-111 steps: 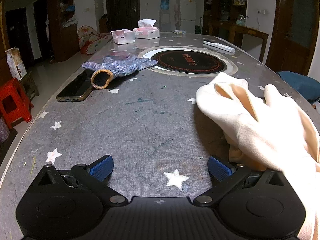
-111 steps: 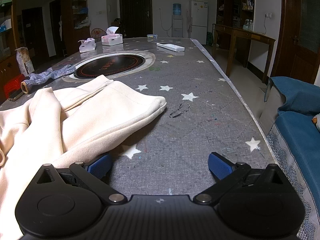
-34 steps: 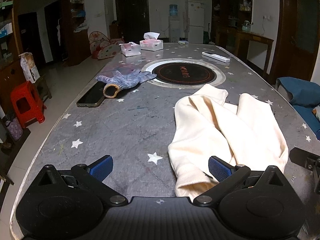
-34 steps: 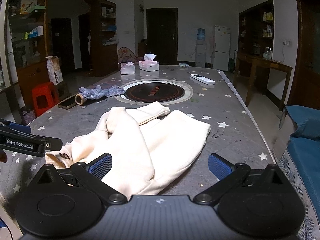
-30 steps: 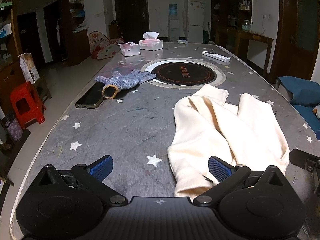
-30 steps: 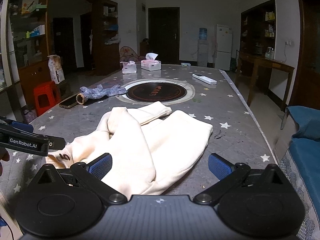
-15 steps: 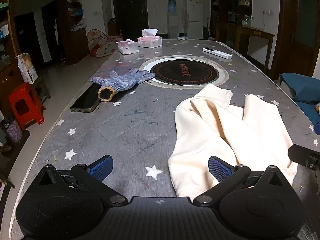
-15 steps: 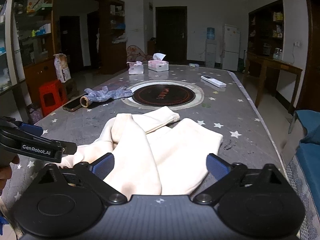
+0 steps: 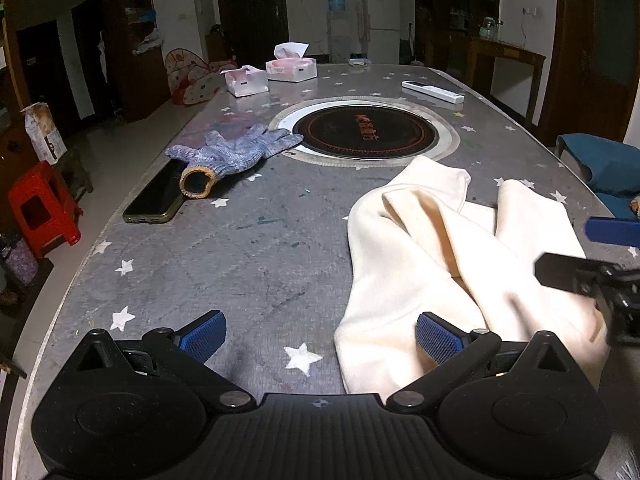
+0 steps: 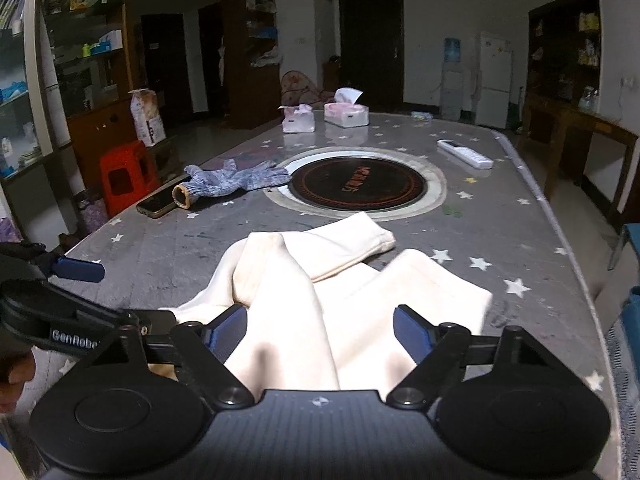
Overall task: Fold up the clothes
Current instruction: 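Grasp the sweatshirt sleeve with the right gripper while the left tool hovers nearby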
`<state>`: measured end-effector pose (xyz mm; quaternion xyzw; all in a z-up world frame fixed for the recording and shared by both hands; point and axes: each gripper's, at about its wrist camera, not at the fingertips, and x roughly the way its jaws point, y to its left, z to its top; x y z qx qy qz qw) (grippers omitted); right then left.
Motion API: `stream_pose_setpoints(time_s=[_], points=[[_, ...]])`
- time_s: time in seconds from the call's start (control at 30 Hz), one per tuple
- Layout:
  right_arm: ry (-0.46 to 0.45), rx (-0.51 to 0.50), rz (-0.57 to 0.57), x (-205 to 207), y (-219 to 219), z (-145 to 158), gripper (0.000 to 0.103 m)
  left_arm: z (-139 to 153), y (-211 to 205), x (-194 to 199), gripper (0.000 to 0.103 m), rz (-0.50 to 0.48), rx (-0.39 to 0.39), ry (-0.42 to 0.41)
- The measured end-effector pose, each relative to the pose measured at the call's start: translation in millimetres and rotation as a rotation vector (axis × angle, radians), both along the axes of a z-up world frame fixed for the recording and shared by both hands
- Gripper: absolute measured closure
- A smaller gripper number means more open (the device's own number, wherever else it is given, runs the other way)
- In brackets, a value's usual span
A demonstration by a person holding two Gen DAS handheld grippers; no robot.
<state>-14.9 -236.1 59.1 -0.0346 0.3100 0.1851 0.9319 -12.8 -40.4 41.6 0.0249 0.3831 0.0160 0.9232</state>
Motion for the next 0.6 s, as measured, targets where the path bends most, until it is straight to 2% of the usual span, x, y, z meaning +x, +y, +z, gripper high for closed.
stream_pose_setpoints(time_s=[0.43,0.6], points=[[0.082,0.021,0.077,56.6,21.3,-14.3,0.048,-6.9,12.7,14.7,0.0,0.018,-0.005,0.025],[0.109,0.023,0.102,73.2,28.9,-22.4,0.051,-9.2,16.0,20.2,0.0,0.023,-0.012,0.036]])
